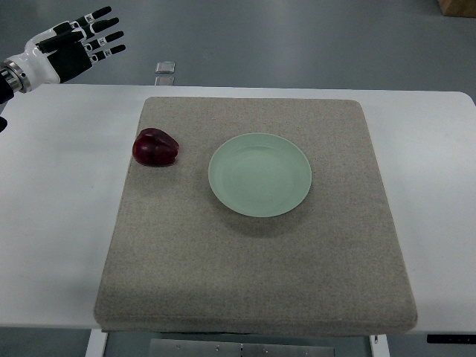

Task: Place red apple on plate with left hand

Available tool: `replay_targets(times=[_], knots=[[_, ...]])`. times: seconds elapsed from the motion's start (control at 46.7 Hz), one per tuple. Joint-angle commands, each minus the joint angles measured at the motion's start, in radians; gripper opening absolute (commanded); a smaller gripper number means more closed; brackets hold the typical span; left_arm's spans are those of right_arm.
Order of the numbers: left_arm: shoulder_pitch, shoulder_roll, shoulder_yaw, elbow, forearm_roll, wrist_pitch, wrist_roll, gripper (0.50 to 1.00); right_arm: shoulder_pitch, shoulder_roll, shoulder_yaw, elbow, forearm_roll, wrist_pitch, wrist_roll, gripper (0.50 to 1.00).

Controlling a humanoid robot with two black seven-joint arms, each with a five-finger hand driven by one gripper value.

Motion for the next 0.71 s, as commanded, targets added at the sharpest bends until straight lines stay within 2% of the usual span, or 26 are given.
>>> replay_targets(times=[0.0, 0.685], knots=[[0.0, 0.0, 0.002, -0.002, 0.0, 0.0, 0.002, 0.996, 0.0, 0.0, 0.0, 0.0, 0.0, 0.0, 0.0, 0.964], [-0.009, 0.003, 0.025, 0.004, 0.055, 0.0, -0.013, 0.996, 0.0, 0.0, 0.0, 0.0, 0.0, 0.0, 0.0, 0.964]])
